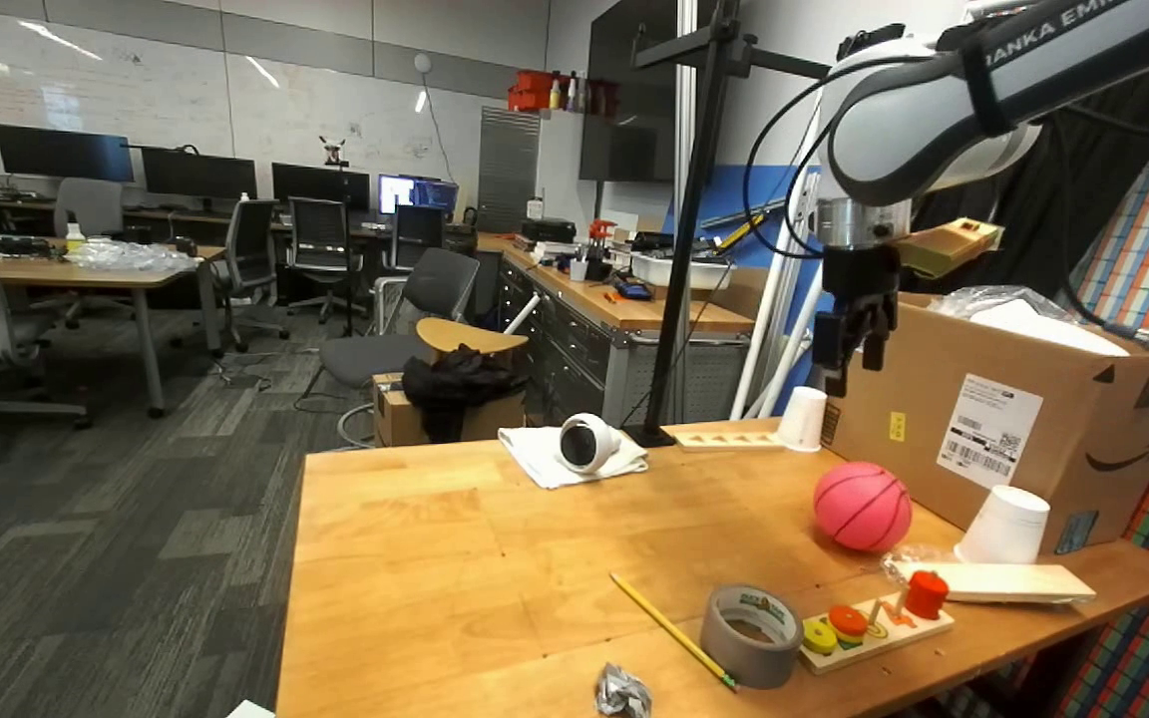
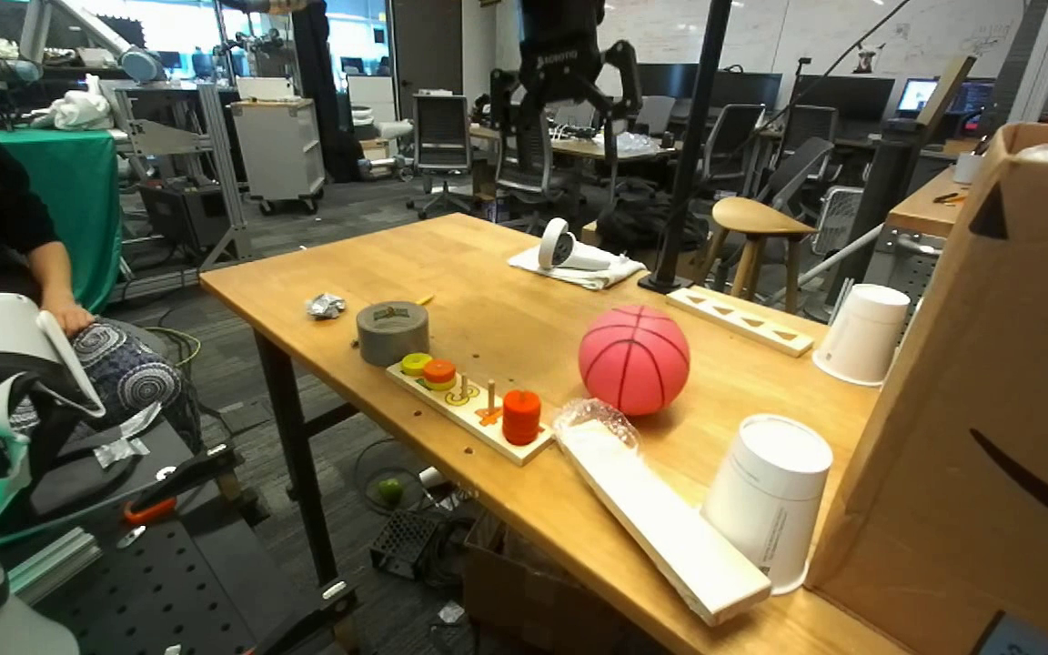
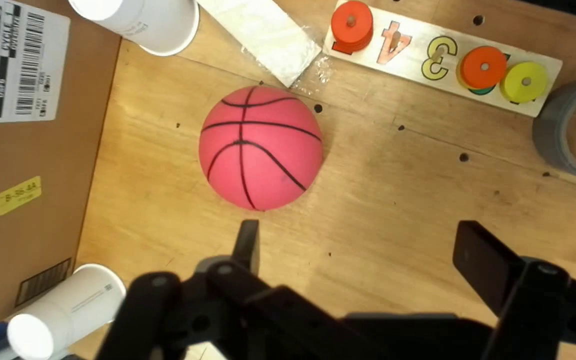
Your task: Move the red ball to the right
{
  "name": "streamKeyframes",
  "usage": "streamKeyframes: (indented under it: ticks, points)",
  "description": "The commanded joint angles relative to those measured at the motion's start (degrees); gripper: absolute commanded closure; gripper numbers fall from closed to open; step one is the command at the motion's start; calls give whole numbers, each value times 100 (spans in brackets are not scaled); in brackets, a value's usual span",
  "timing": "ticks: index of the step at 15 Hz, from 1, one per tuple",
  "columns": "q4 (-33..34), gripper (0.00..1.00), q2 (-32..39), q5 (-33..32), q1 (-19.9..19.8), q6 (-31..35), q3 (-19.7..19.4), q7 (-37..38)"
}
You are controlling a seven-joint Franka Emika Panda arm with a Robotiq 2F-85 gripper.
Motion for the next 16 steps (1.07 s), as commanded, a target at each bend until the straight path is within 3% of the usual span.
streamKeyframes:
  ticks: [1, 6, 16]
  points:
    - [-111, 0, -168, 424, 44, 31, 68, 361]
    - [-68, 0, 271, 1229, 105, -170, 157, 465]
    - [777, 0, 1745, 1340, -66, -1192, 80, 386]
